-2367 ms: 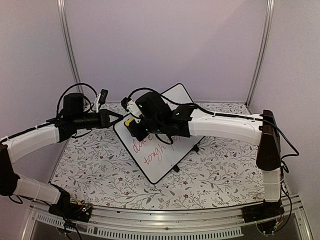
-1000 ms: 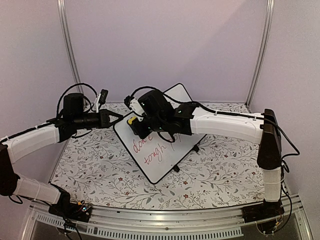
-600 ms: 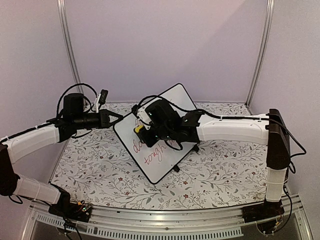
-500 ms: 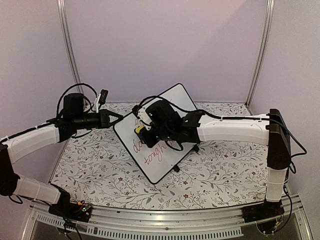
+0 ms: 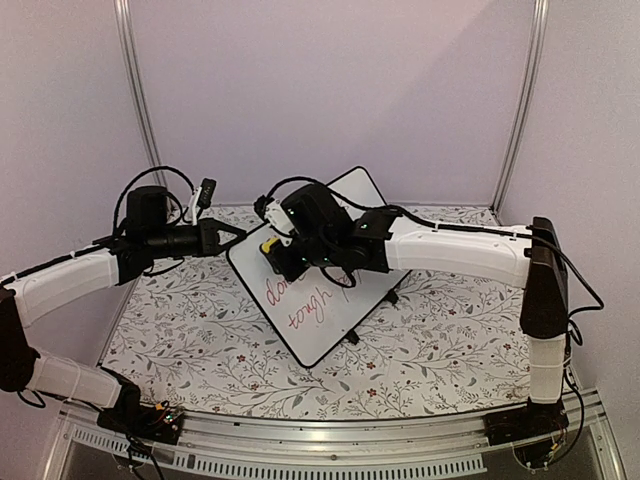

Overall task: Erase the whiteboard
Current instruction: Erase the whiteboard at the center of the board.

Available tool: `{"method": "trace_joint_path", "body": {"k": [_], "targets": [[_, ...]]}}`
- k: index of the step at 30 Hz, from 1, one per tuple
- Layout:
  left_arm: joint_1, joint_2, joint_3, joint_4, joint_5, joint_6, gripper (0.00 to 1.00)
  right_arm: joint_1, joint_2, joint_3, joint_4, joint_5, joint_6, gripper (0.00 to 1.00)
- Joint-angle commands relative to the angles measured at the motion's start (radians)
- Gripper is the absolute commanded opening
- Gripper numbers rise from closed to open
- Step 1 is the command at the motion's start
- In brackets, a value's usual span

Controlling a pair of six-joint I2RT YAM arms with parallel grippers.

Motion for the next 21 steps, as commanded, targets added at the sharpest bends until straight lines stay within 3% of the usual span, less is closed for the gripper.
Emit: {"method": "trace_joint_path", "body": {"k": [1, 8, 21], "targets": [[-0.030, -0.038, 0.004, 0.060, 0.109, 0.016, 0.00, -0.023, 0.055, 0.054, -0.015, 0.020, -0.018, 0.23], [-0.030, -0.041, 0.003, 0.058, 0.108, 0.015, 0.00, -0.024, 0.048, 0.032, -0.019, 0.009, -0.008, 0.23], [-0.030, -0.040, 0.004, 0.058, 0.109, 0.016, 0.00, -0.024, -0.062, -0.194, 0.025, 0.016, 0.042, 0.23]]}}
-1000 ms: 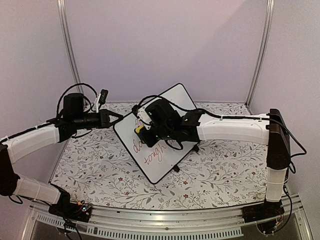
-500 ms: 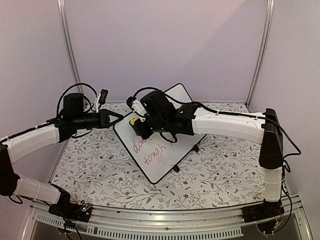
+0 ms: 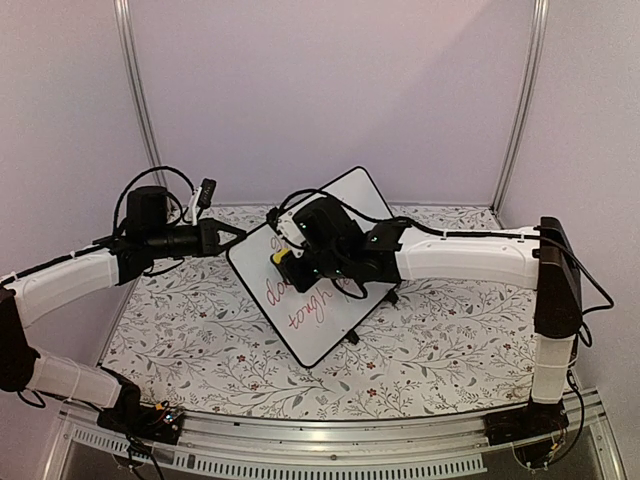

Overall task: Erase the whiteboard
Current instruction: Erase the whiteboard at the center of the board.

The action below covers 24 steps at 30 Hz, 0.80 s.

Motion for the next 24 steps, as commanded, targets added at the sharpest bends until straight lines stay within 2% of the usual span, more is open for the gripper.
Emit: {"method": "trace_joint_path", "body": {"k": [1, 14, 19, 24], "targets": [[-0.030, -0.039, 0.004, 0.059, 0.111, 0.015, 0.00, -0.018, -0.005, -0.039, -0.047, 0.017, 0.018, 0.23], [-0.031, -0.033, 0.002, 0.062, 0.113, 0.012, 0.00, -0.022, 0.107, 0.208, -0.088, 0.023, -0.042, 0.23], [-0.031, -0.029, 0.003, 0.063, 0.117, 0.010, 0.00, -0.025, 0.118, 0.207, -0.105, 0.019, -0.041, 0.23], [-0.031, -0.027, 0.000, 0.065, 0.116, 0.008, 0.00, -0.025, 0.091, 0.120, -0.109, 0.017, -0.022, 0.23]]}}
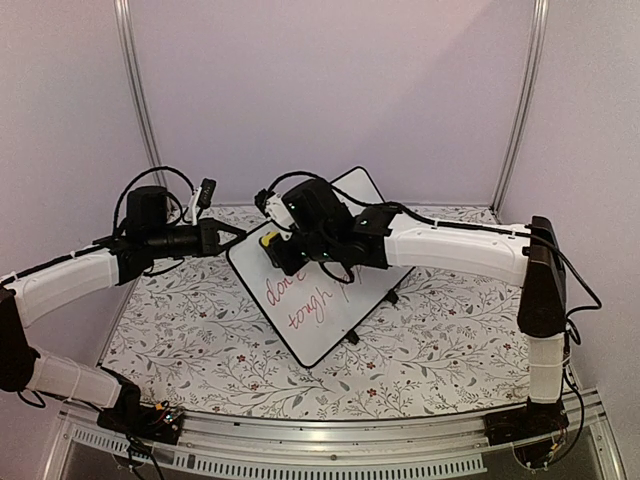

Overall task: Erase the whiteboard
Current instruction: Erase the whiteboard at the center of the board.

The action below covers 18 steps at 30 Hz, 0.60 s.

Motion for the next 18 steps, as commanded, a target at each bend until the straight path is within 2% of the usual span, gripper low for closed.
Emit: {"method": "trace_joint_path", "body": {"k": [1, 9, 18], "targets": [[-0.031, -0.026, 0.000, 0.063, 0.114, 0.015, 0.00, -0.016, 0.007, -0.087, -0.040, 0.012, 0.017, 0.23], [-0.031, -0.030, 0.001, 0.066, 0.114, 0.012, 0.00, -0.016, -0.020, -0.133, -0.045, -0.001, 0.043, 0.23], [-0.031, -0.026, -0.002, 0.068, 0.117, 0.011, 0.00, -0.018, 0.041, 0.019, -0.074, 0.006, 0.008, 0.23]]}}
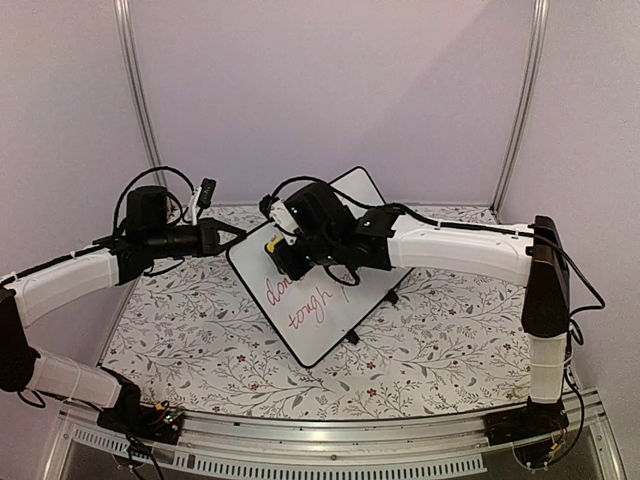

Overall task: Erase the whiteboard
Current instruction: Erase the whiteboard at the center of the board.

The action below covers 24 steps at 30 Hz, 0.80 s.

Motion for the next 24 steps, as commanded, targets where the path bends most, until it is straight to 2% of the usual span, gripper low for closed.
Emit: {"method": "trace_joint_path", "body": {"k": [1, 4, 9, 17, 24], "targets": [[-0.032, -0.026, 0.000, 0.069, 0.117, 0.013, 0.00, -0.017, 0.080, 0.089, -0.062, 0.010, -0.029, 0.23], [-0.031, -0.019, 0.000, 0.069, 0.117, 0.013, 0.00, -0.020, 0.103, 0.158, -0.088, 0.010, -0.037, 0.23], [-0.032, -0.023, -0.001, 0.070, 0.112, 0.013, 0.00, -0.022, 0.106, 0.156, -0.095, 0.008, -0.037, 0.23], [-0.031, -0.030, 0.000, 0.070, 0.118, 0.013, 0.00, -0.021, 0.047, 0.021, -0.067, 0.000, 0.006, 0.23], [-0.031, -0.035, -0.001, 0.071, 0.118, 0.012, 0.00, -0.022, 0.015, -0.033, -0.059, -0.011, 0.036, 0.23]]}}
